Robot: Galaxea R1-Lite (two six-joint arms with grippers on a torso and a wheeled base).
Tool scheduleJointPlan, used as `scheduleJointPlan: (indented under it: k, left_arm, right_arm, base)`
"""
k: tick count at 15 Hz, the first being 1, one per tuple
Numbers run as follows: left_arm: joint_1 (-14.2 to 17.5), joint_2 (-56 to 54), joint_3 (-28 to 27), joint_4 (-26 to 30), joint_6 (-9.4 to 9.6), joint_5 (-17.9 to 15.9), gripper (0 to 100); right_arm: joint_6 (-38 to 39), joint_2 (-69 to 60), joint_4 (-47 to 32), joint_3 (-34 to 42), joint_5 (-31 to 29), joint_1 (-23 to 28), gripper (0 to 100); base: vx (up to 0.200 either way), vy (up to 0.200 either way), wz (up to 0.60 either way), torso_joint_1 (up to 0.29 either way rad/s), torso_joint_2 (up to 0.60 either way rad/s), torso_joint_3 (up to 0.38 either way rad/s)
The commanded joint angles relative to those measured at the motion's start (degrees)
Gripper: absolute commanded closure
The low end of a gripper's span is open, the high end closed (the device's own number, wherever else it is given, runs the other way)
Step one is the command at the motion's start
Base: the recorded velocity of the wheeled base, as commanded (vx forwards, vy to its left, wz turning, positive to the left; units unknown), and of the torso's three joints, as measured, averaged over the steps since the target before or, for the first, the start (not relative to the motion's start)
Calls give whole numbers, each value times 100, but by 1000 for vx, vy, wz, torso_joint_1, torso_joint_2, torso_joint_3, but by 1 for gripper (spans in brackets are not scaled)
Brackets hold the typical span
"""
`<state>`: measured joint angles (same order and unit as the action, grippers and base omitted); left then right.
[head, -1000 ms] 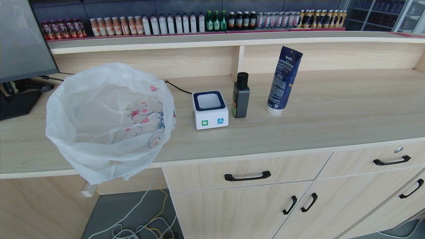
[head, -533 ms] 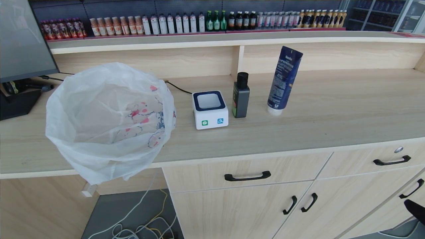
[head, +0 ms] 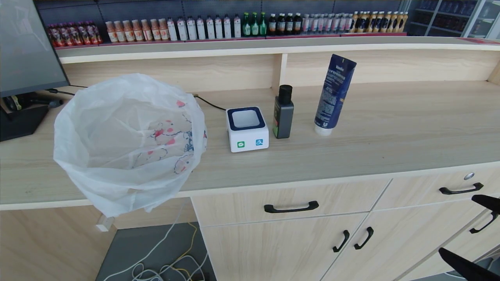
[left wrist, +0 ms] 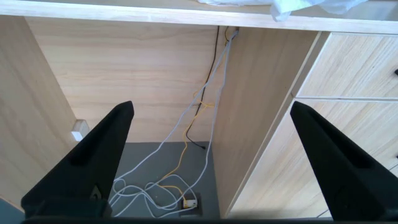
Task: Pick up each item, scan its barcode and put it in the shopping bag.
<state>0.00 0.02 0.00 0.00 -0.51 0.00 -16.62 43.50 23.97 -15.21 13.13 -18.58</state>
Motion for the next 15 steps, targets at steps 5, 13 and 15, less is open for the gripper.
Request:
scheduleJointPlan:
  k: [5,13,15]
  left_arm:
    - [0,-2,0,0,-2,0,0]
    - [0,-2,0,0,-2,0,0]
    - [0,-2,0,0,-2,0,0]
  right_arm:
    - [88,1583,1057,150,-56,-647,0]
    - [1336,5485,5812,-790,-4046,-2704,0]
    - [1231,5863,6217,-1168,-4503,-2695,0]
  base:
    - [0,0,0,0,0,0]
    - [0,0,0,0,0,0]
    - [0,0,0,0,0,0]
